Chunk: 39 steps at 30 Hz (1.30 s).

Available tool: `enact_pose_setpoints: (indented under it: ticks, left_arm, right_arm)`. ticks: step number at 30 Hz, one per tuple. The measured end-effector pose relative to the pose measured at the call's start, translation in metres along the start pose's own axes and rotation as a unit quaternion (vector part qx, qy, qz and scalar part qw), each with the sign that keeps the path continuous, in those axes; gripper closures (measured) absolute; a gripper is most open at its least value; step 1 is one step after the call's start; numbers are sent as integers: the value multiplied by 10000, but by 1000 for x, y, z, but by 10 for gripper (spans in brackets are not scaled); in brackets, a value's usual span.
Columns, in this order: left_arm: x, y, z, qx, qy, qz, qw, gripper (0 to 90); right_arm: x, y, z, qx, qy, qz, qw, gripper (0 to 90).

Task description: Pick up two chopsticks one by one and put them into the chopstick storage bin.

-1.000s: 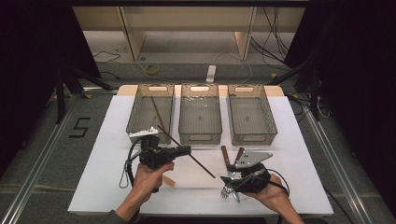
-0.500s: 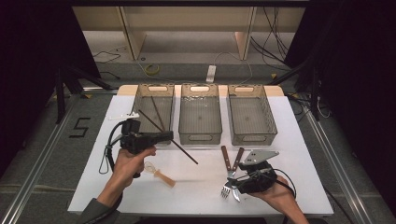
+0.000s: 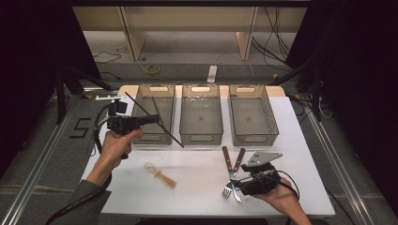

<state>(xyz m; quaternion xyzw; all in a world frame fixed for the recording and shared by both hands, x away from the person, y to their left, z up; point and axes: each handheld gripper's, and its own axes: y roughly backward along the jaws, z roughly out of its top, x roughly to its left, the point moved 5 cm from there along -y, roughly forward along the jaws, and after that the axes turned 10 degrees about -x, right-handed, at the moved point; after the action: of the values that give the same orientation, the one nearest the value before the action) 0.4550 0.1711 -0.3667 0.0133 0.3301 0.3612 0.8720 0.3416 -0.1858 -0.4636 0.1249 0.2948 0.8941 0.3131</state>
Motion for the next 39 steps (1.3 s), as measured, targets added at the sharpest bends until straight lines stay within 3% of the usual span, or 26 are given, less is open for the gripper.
enact_pose_setpoints:
  ticks: [5,19,30,39]
  left_arm:
    - [15,0,17,29,24,272,9996,849]
    - [39,-8,53,72,-33,839,9964,848]
    - [53,-23,53,278,-87,1188,9925,848]
    - [60,-33,46,432,-46,1262,9910,847]
  right_arm:
    - [-1,1,-1,-21,-21,-16,10000,336]
    - [-4,2,-2,-14,-61,-34,10000,310]
    - [-4,4,-3,-39,-94,-55,9999,300]
    - [-5,6,-3,-68,-102,-48,9999,296]
